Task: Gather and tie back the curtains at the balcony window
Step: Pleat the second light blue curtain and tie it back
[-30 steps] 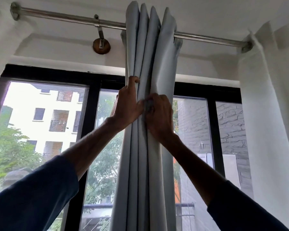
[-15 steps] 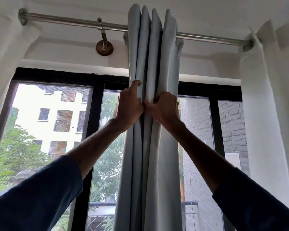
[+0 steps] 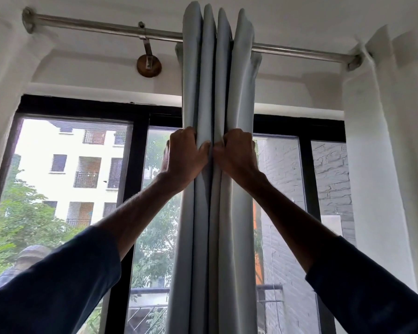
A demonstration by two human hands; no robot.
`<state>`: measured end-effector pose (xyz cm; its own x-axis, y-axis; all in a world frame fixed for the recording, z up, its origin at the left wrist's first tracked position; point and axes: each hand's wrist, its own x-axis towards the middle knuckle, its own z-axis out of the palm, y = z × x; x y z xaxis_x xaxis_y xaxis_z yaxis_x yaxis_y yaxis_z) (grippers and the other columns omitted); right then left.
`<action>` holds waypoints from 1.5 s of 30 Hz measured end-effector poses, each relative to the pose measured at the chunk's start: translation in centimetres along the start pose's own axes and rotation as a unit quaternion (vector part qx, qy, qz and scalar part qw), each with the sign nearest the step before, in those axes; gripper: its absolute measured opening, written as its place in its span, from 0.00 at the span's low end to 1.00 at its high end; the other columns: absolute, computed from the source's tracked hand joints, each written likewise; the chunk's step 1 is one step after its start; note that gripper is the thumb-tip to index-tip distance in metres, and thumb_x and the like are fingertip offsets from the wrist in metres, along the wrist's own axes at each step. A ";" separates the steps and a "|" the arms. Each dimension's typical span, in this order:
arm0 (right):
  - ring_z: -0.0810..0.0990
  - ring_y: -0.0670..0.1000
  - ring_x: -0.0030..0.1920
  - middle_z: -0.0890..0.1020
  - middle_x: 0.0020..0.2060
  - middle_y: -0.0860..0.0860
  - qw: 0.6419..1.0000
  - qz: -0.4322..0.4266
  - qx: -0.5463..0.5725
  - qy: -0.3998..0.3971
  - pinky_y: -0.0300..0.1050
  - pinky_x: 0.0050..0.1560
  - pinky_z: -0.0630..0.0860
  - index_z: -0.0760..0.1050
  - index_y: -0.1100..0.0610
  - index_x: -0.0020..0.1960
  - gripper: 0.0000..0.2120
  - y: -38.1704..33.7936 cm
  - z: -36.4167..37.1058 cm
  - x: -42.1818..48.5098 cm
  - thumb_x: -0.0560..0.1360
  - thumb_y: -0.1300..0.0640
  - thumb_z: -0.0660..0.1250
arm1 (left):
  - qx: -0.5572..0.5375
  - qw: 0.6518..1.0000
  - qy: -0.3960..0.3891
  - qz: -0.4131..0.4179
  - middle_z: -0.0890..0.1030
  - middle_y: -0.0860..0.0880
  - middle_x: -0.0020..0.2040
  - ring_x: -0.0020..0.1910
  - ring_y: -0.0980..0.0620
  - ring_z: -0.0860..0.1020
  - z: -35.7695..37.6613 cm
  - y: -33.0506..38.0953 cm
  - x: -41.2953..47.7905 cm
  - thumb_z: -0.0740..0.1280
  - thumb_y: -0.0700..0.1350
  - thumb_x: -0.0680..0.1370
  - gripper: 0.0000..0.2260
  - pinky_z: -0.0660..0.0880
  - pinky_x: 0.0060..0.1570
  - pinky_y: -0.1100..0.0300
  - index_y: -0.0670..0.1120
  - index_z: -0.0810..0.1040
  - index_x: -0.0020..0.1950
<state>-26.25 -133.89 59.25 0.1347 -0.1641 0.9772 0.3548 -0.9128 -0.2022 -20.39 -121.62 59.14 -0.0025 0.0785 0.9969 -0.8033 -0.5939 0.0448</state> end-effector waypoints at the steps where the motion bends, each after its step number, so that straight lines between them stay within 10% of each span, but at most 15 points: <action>1: 0.74 0.59 0.33 0.68 0.28 0.51 1.000 -0.004 0.000 0.000 0.40 0.26 0.57 0.65 0.57 0.30 0.14 0.0 0.0 -0.1 0.71 0.56 0.65 | 0.009 1.000 -0.010 -0.002 0.77 0.43 0.34 0.38 0.37 0.78 0.0 0.0 -0.1 0.66 0.55 0.73 0.15 0.74 0.38 0.50 0.43 0.74 0.37; 8: 0.64 0.55 0.32 0.63 0.27 0.49 0.996 -0.089 -0.016 -0.007 0.46 0.30 0.55 0.56 0.53 0.28 0.12 -2.5 -2.5 -0.9 0.67 0.52 0.55 | 0.038 0.998 -0.054 0.012 0.66 0.45 0.30 0.35 0.33 0.75 -0.7 -0.5 0.4 0.65 0.46 0.77 0.21 0.58 0.36 0.55 0.48 0.58 0.28; 16: 0.79 0.65 0.43 0.77 0.36 0.61 0.988 -0.146 -0.045 0.009 0.46 0.40 0.59 0.59 0.54 0.32 0.13 -3.3 -1.2 -0.9 0.75 0.52 0.54 | -0.002 0.996 -0.080 0.034 0.80 0.32 0.40 0.42 0.34 0.79 -2.4 -0.4 1.2 0.58 0.47 0.79 0.19 0.66 0.38 0.50 0.33 0.78 0.41; 21: 0.68 0.56 0.35 0.69 0.34 0.54 0.987 -0.154 -0.042 0.014 0.45 0.39 0.60 0.55 0.51 0.32 0.17 -2.1 -0.4 -1.2 0.74 0.55 0.60 | 0.030 0.997 -0.047 0.049 0.79 0.29 0.40 0.43 0.31 0.79 -4.2 -0.1 1.5 0.59 0.44 0.81 0.17 0.68 0.41 0.48 0.35 0.75 0.37; 36: 0.77 0.61 0.30 0.80 0.29 0.59 0.972 -0.235 0.018 0.023 0.47 0.35 0.64 0.66 0.56 0.31 0.13 -1.2 1.0 -3.5 0.73 0.63 0.60 | -0.030 0.994 -0.073 -0.070 0.65 0.49 0.26 0.26 0.50 0.68 -2.7 2.3 2.6 0.67 0.54 0.78 0.24 0.58 0.25 0.59 0.44 0.63 0.28; 40: 0.80 0.53 0.34 0.84 0.35 0.55 0.969 -0.233 0.074 0.044 0.41 0.34 0.67 0.81 0.62 0.48 0.10 0.3 0.3 -3.4 0.72 0.70 0.64 | 0.004 0.994 -0.091 -0.056 0.64 0.48 0.28 0.35 0.44 0.71 -2.3 1.5 2.9 0.67 0.45 0.77 0.21 0.59 0.32 0.61 0.45 0.60 0.29; 45: 0.84 0.57 0.33 0.85 0.39 0.54 0.967 -0.150 0.203 0.024 0.58 0.31 0.78 0.66 0.62 0.64 0.24 0.6 1.3 -5.8 0.70 0.72 0.66 | -0.009 0.992 -0.127 -0.008 0.72 0.46 0.33 0.38 0.40 0.76 -2.4 2.0 0.9 0.74 0.46 0.70 0.14 0.65 0.35 0.58 0.43 0.68 0.39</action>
<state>-25.60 -132.96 53.41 -0.0713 0.0593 0.9957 0.7060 -0.7021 0.0924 -23.44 -120.77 60.00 0.1595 -0.1179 0.9801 -0.8125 -0.5796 0.0625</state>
